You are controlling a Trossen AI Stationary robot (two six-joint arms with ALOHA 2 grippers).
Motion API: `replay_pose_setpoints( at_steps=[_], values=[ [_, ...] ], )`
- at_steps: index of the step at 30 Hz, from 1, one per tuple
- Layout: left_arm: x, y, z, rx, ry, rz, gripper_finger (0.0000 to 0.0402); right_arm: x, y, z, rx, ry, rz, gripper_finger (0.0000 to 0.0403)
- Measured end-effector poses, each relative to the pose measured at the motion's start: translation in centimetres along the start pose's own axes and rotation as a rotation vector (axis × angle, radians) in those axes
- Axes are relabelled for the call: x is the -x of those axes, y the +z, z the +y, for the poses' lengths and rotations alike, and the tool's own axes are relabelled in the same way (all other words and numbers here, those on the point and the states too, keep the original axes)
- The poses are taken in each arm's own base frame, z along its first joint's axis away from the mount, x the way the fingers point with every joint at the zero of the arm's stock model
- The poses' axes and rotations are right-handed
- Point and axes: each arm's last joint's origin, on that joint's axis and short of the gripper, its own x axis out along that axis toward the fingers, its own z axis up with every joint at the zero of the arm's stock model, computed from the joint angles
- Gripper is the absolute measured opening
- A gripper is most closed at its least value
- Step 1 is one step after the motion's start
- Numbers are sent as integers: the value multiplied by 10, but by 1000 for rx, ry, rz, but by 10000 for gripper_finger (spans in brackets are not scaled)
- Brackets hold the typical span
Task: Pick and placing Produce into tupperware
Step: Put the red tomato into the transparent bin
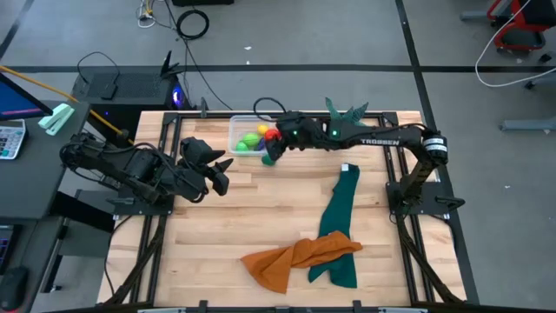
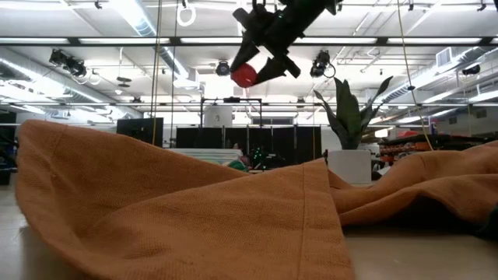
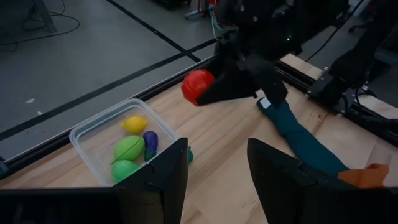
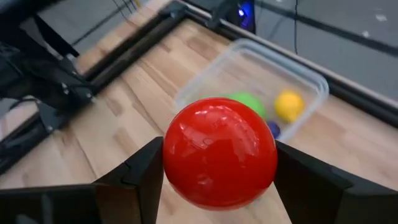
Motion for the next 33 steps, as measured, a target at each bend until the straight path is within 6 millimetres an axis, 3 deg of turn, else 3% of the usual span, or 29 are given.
replay_pose_setpoints(
  at_steps=[5, 17, 21, 26, 33],
  values=[
    [0, 0, 0, 10, 0, 0, 172, -2, 13, -3, 35, 61, -81, 220],
    [0, 1, 0, 23, -5, -4, 172, -20, 16, 4, 112, 134, -120, 220],
    [0, 1, -1, 34, -12, -8, 172, -27, 31, 15, 165, 171, -158, 220],
    [0, 1, -2, 38, -24, 1, 172, -53, 52, 27, 239, 143, -148, 220],
    [3, 0, -5, 46, -53, 9, 172, -91, 77, 15, 252, -1, -106, 220]
  ],
)
